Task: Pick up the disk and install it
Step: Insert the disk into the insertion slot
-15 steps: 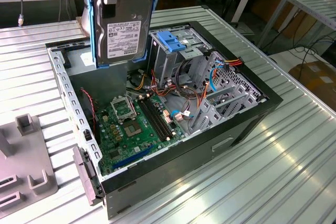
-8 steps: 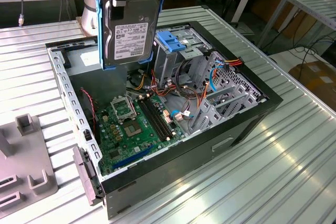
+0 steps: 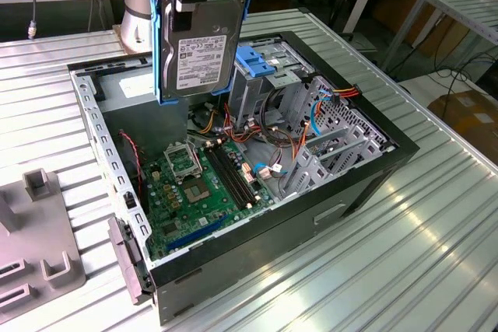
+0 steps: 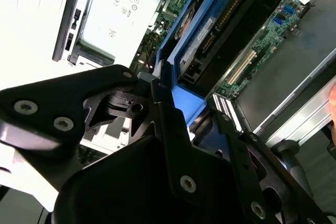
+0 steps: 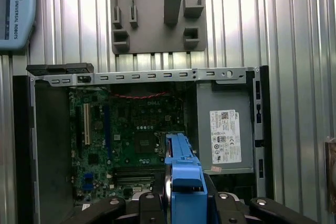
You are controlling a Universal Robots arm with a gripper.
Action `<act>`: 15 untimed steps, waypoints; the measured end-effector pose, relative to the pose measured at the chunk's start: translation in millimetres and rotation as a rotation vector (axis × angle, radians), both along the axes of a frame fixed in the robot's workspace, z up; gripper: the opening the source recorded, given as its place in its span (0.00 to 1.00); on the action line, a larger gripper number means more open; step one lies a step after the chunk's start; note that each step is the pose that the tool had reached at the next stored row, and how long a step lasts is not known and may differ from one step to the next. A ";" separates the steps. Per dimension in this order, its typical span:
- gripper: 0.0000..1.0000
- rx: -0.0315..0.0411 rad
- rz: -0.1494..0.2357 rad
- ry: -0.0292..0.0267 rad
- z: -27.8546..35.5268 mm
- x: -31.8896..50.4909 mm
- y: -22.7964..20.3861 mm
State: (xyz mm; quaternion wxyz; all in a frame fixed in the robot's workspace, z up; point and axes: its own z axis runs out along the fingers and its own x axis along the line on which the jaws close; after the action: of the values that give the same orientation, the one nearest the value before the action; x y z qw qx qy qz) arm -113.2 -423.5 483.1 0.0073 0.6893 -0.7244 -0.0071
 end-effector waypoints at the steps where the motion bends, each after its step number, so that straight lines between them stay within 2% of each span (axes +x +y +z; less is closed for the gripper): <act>1: 0.37 0.0000 0.000 0.0000 0.0 0.0 0.0; 5: 0.37 0.0000 0.000 -0.0001 0.0 0.0 -0.9; 15: 0.37 -0.0003 0.000 0.0000 0.0 0.0 -7.9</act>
State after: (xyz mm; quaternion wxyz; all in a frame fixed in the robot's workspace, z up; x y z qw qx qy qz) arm -113.1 -431.4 483.1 0.0074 0.6893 -0.7244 -0.0070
